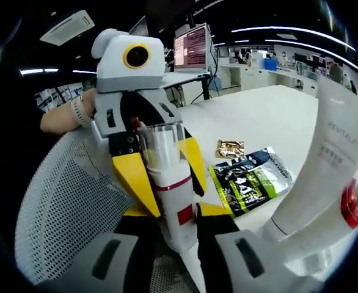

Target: Arrange the skincare products in the storage area until every visible bottle or jar stands upright without overlapping.

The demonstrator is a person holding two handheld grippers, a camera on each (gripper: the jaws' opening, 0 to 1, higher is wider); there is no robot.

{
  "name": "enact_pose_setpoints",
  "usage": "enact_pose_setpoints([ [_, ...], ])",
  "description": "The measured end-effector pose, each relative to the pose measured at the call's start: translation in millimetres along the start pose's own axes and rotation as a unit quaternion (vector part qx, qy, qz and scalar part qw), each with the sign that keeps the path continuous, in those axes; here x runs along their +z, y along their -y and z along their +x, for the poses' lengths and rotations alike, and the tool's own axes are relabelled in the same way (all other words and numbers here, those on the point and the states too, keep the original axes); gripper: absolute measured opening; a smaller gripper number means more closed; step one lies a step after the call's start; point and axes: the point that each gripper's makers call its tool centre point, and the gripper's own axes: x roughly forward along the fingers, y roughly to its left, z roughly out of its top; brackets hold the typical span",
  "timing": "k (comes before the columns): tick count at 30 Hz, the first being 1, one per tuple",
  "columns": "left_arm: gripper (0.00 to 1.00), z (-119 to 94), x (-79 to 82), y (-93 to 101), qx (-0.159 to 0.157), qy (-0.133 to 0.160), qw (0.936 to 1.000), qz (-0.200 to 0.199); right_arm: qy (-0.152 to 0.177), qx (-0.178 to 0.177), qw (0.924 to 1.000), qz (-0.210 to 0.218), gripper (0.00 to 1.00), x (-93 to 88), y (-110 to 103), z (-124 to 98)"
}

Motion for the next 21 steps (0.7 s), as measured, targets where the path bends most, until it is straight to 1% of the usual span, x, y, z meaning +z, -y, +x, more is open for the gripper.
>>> enact_pose_setpoints([
  [2,0.18,0.6,1.2,-0.3,0.002,0.003,1.0000,0.001,0.002,-0.004,1.0000,0.001,0.24,0.3,0.9,-0.5],
  [4,0.18,1.4,8.5,-2.3,0.005,0.023,0.9997,-0.009,0.010,-0.009,0.9999,0.003,0.24,3.4,2.2,-1.9],
  [5,0.19,0.8,10.0,-3.3,0.006,0.027,0.9995,-0.013,0.014,-0.009,0.9998,0.008,0.23,4.9,2.8,-2.3],
  [7,0.19,0.0,14.0,-9.1,0.018,0.040,0.9986,-0.029,0.020,-0.019,0.9996,0.004,0.23,7.8,6.8,-3.3],
  [9,0.19,0.9,15.5,-15.0,0.033,0.045,0.9976,-0.040,0.018,-0.036,0.9992,0.006,0.23,7.0,12.8,-4.7],
  [11,0.20,2.3,15.7,-16.3,0.034,0.047,0.9972,-0.048,0.011,-0.051,0.9986,0.002,0.23,4.4,18.2,-6.1],
  [13,0.21,0.9,16.3,-22.9,0.049,0.054,0.9948,-0.071,0.001,-0.074,0.9972,-0.004,0.23,1.3,25.9,-8.2],
  [14,0.23,-0.8,17.9,-26.8,0.057,0.062,0.9927,-0.087,0.001,-0.079,0.9969,-0.002,0.23,0.9,27.7,-8.8],
  [16,0.23,-2.2,21.4,-28.3,0.053,0.075,0.9896,-0.111,0.007,-0.089,0.9960,0.005,0.23,2.3,31.8,-10.8],
  [17,0.24,-2.2,22.5,-29.1,0.054,0.078,0.9892,-0.112,0.007,-0.095,0.9955,0.005,0.23,2.5,33.9,-11.8],
  [19,0.30,-1.8,22.2,-29.8,0.057,0.079,0.9883,-0.118,-0.002,-0.121,0.9926,-0.007,0.23,0.3,42.9,-15.3],
  [21,0.33,-0.6,20.8,-33.7,0.066,0.080,0.9840,-0.145,-0.016,-0.140,0.9899,-0.020,0.23,-3.2,47.9,-16.7],
])
